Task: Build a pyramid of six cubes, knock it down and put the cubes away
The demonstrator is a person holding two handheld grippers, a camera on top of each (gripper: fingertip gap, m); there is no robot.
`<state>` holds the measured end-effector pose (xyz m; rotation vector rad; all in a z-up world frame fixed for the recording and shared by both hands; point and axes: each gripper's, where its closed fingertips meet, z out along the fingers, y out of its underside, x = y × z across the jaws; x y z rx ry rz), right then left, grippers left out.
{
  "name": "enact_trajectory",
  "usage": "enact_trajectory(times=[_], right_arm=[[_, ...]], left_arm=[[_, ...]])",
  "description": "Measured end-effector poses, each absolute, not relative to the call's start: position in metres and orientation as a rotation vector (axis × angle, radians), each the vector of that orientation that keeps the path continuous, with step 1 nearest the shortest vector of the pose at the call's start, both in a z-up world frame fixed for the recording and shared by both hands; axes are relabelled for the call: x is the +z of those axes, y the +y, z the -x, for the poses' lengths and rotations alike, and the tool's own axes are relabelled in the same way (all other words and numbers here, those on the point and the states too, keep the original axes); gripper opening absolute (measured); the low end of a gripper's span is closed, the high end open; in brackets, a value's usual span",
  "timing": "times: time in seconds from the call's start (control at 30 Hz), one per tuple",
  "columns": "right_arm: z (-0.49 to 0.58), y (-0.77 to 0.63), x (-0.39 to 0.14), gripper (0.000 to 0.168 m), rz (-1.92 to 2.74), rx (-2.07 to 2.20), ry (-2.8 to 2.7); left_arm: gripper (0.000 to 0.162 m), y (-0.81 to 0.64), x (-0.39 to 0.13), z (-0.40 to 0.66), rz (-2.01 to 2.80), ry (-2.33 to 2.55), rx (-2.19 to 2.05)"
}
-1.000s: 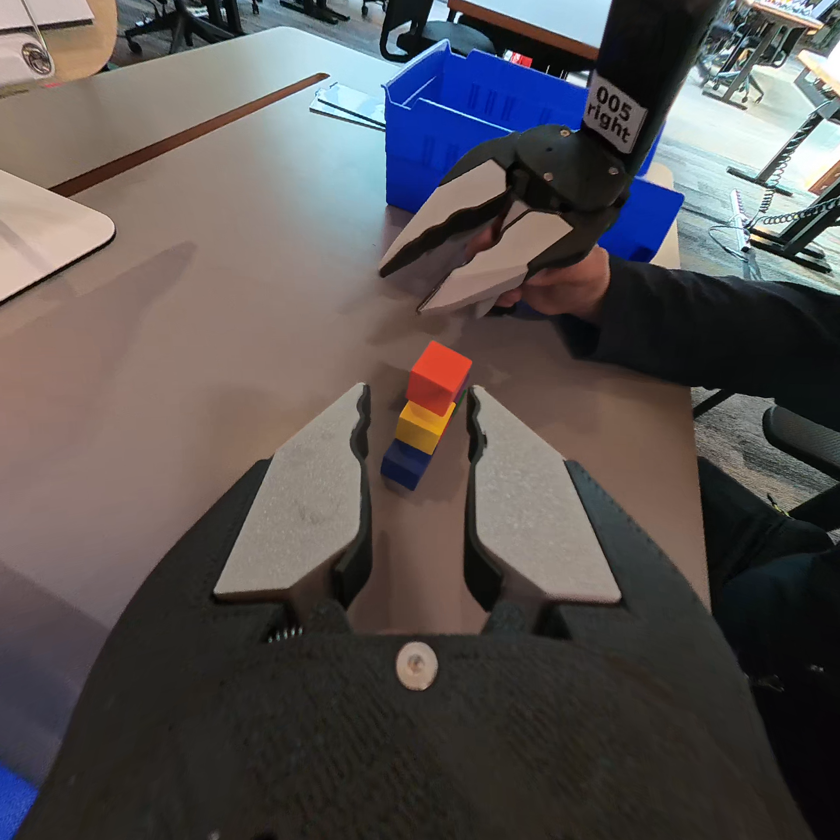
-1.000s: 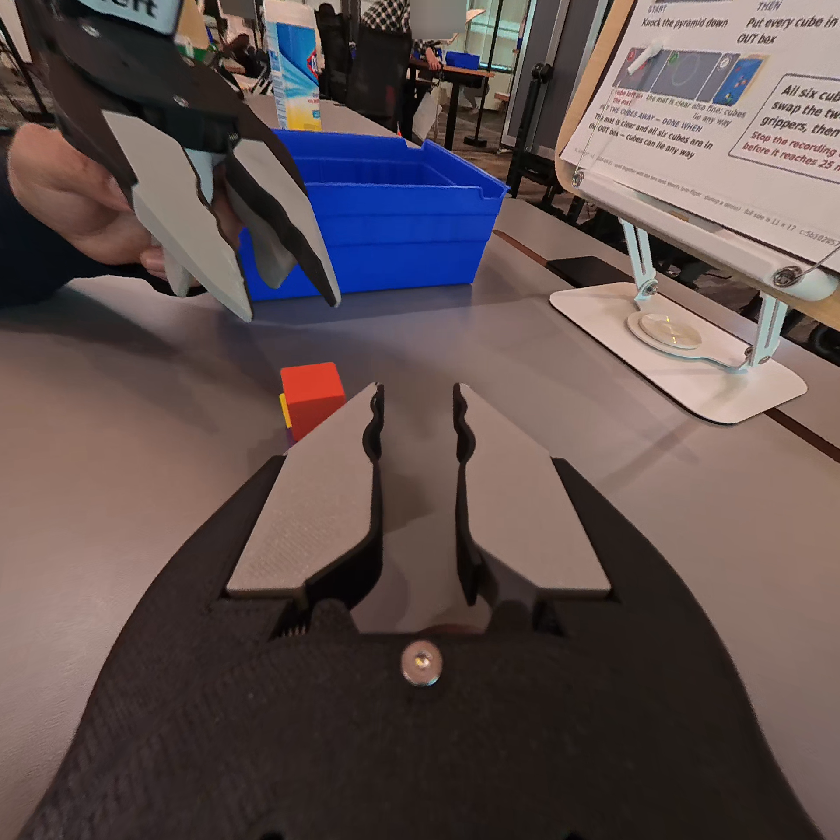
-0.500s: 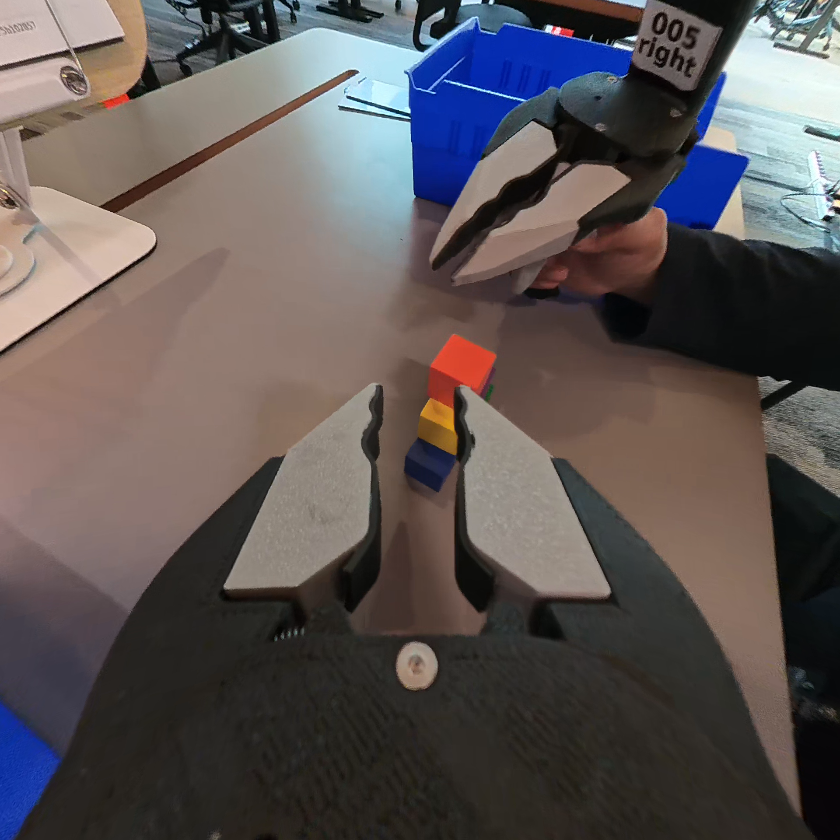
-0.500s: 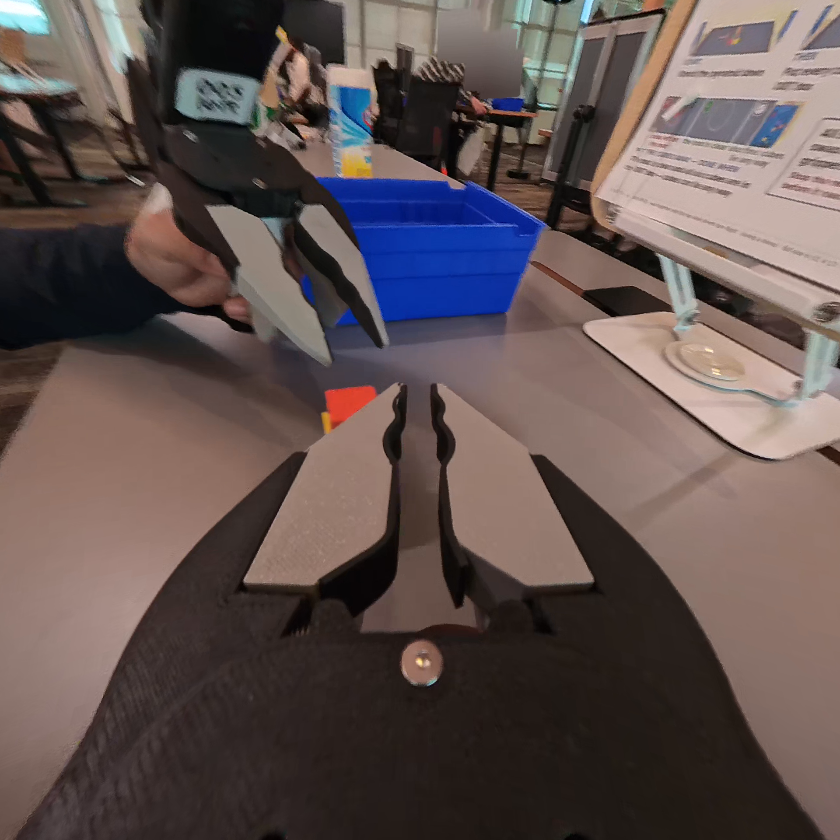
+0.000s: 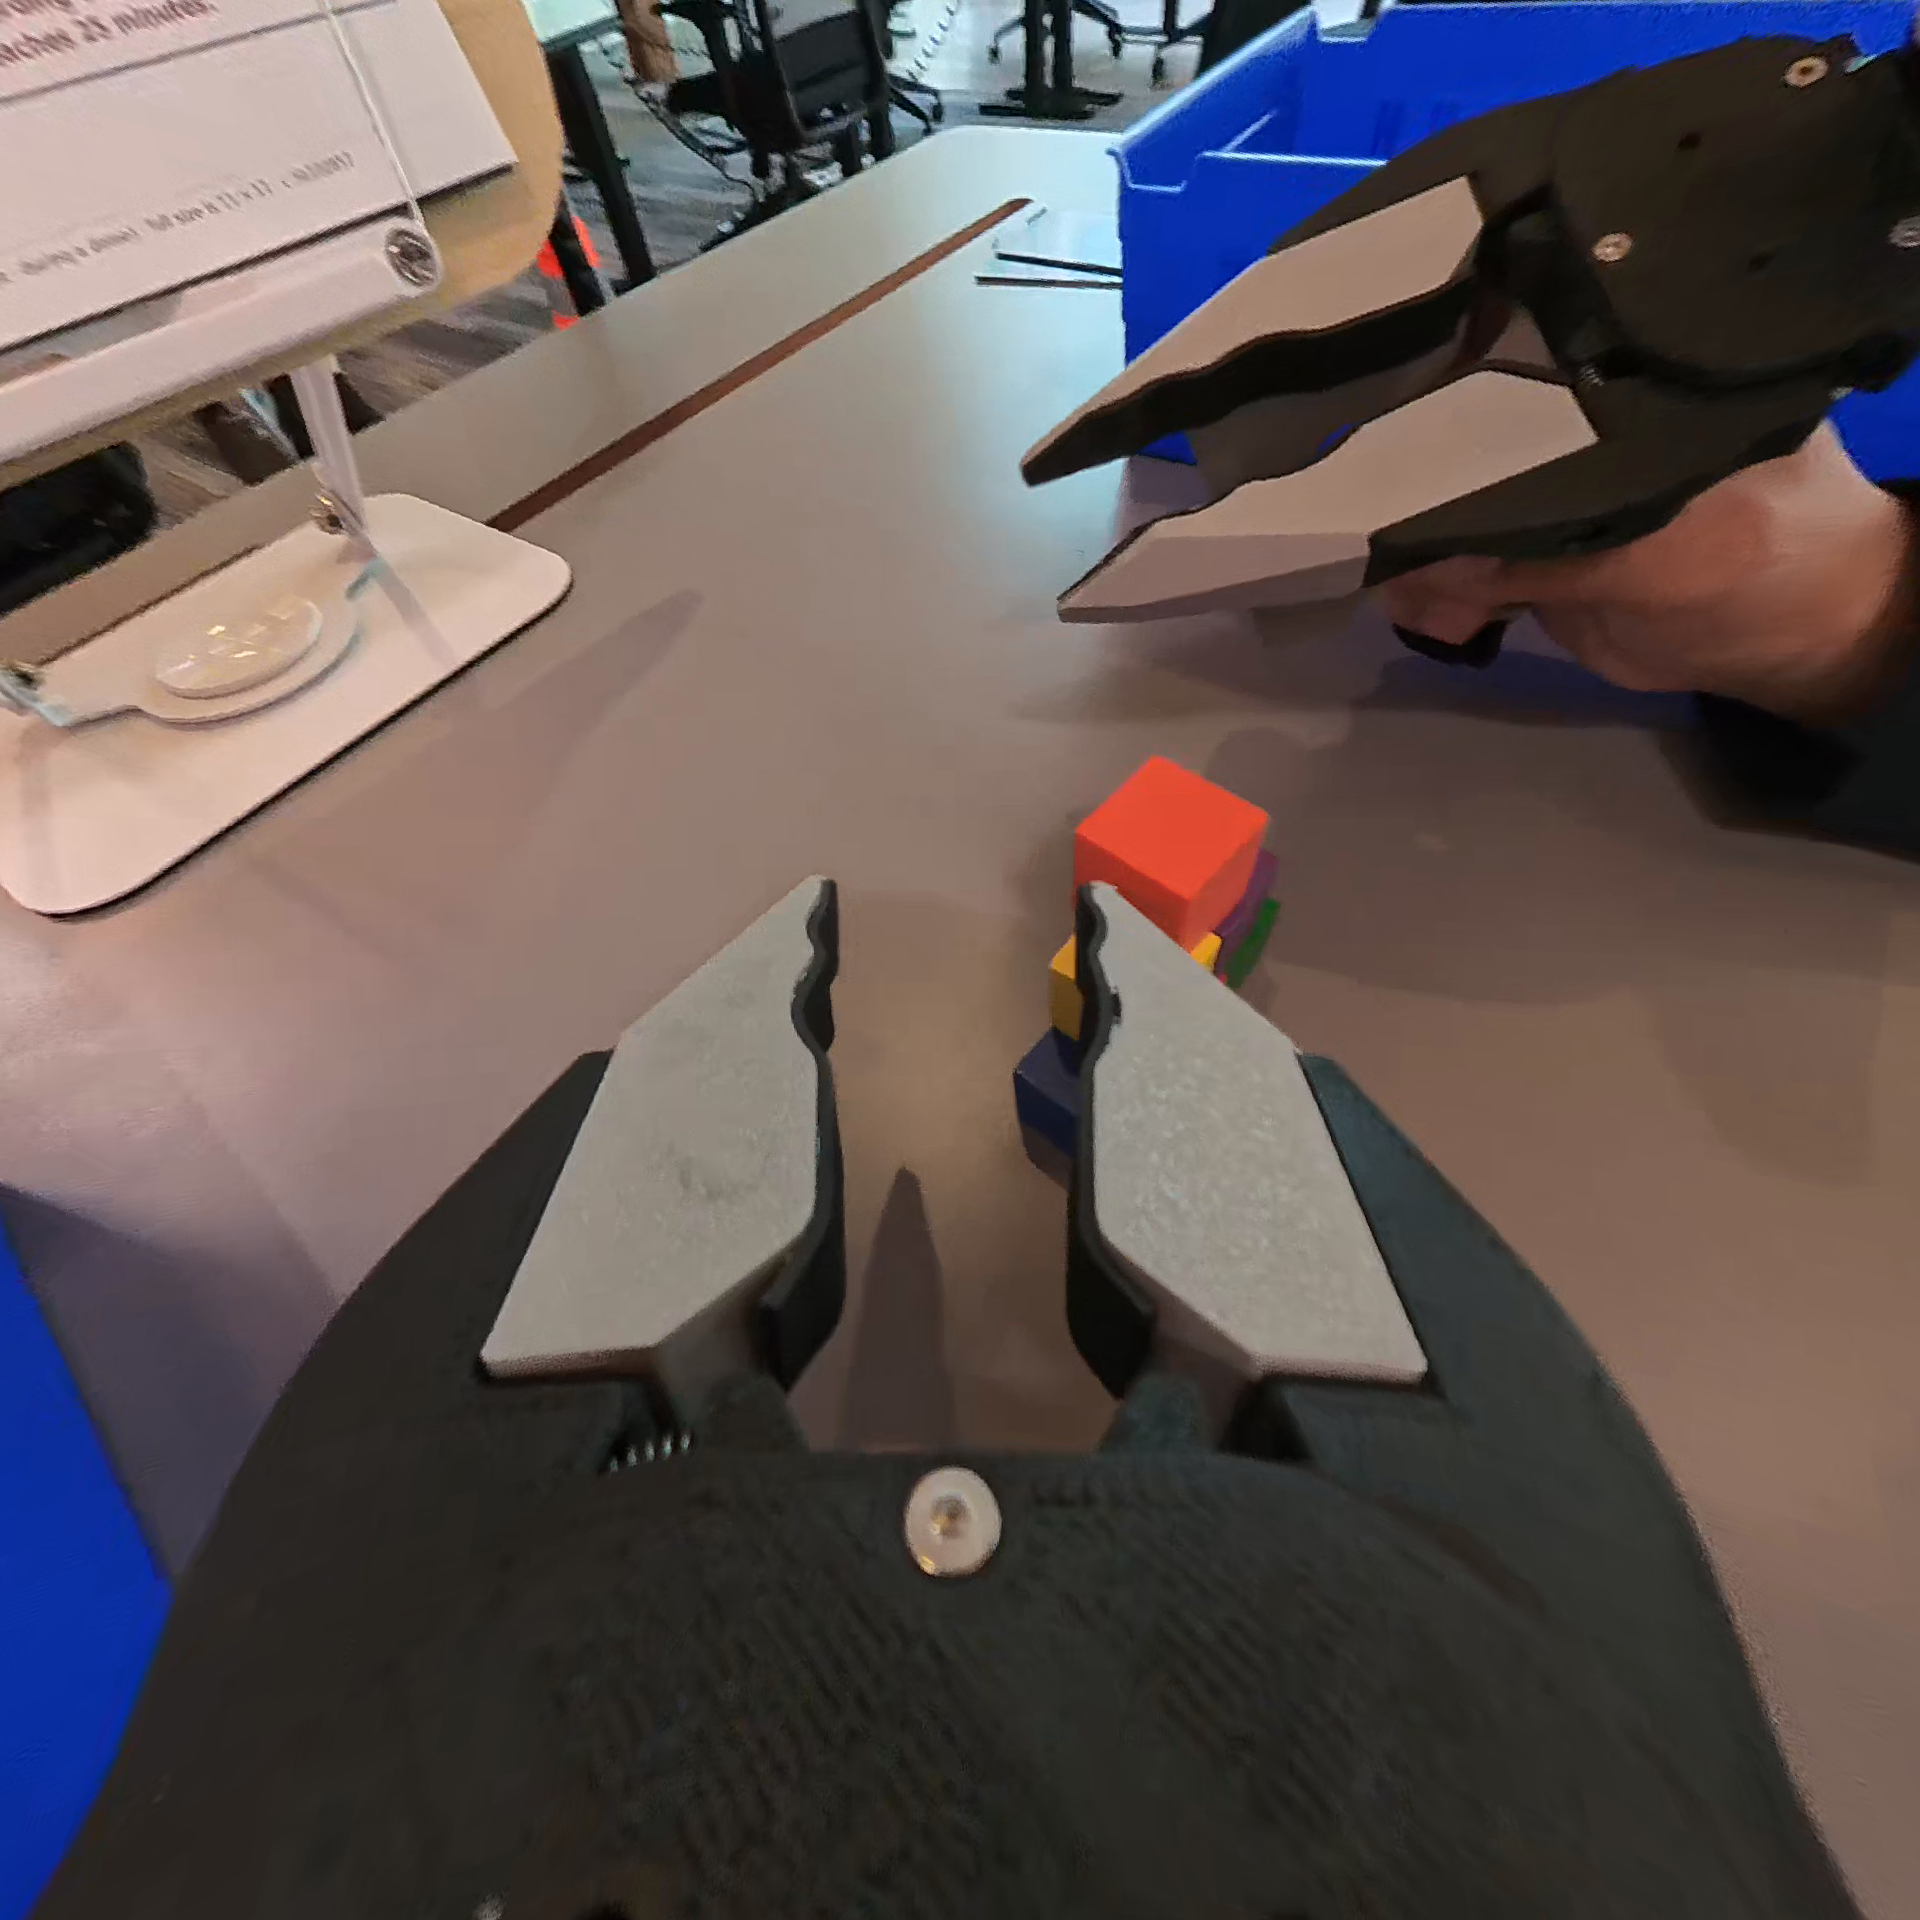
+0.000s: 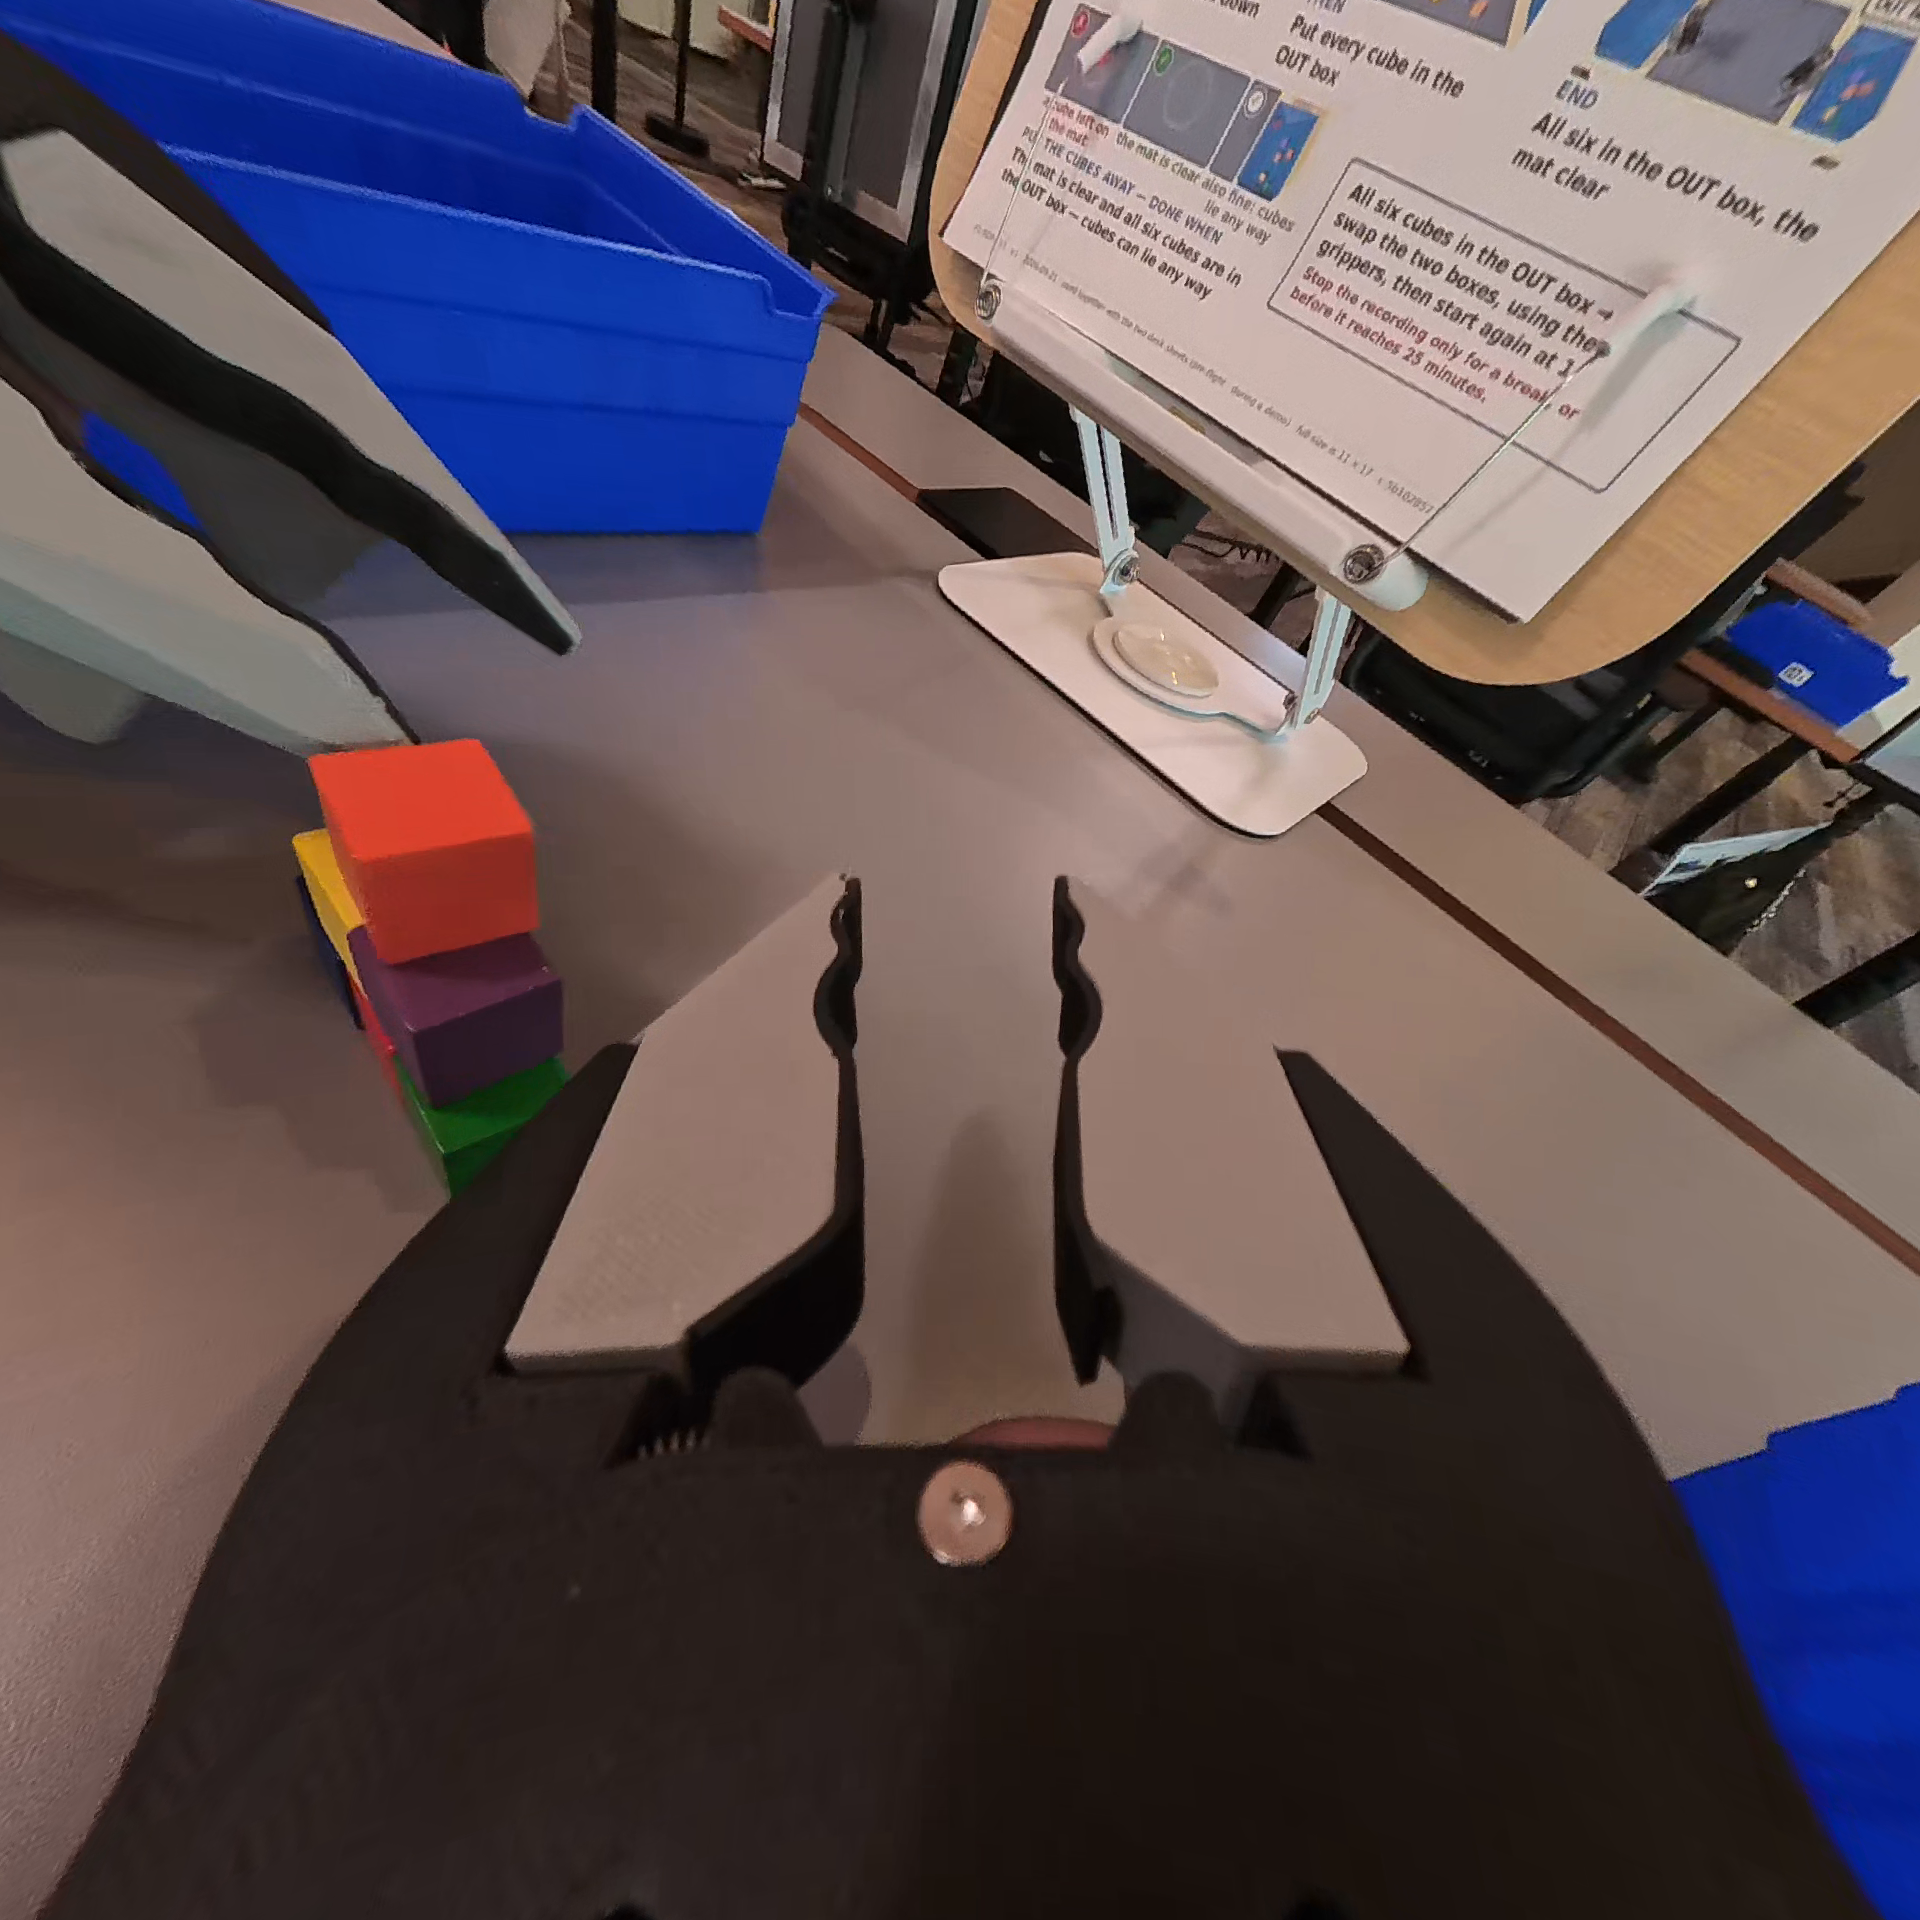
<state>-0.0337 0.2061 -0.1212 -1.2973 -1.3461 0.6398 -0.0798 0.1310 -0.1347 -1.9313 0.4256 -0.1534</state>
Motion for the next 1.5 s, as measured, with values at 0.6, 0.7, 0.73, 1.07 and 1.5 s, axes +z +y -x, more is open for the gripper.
enact_trajectory(times=[0.6, 0.7, 0.73, 1.07, 1.5], right_arm=[[0.033, 0.127, -0.089, 0.012, 1.070, 1.173, -1.521], [0.023, 0.080, -0.086, 0.000, 0.940, 1.404, -1.692], [0.018, 0.065, -0.087, 0.000, 0.905, 1.470, -1.759], [0.046, 0.109, -0.176, 0.000, 1.140, 0.714, -1.960], [0.038, 0.094, -0.132, 0.000, 1.082, 1.141, -1.832]], left_arm=[[0.046, 0.126, -0.142, 0.097, 1.943, 0.511, 0.061], [0.045, 0.127, -0.146, 0.106, 1.977, 0.489, 0.102], [0.045, 0.127, -0.147, 0.108, 1.988, 0.476, 0.103], [0.045, 0.126, -0.153, 0.116, 2.031, 0.429, 0.053], [0.044, 0.127, -0.159, 0.118, 2.054, 0.419, 0.048]])
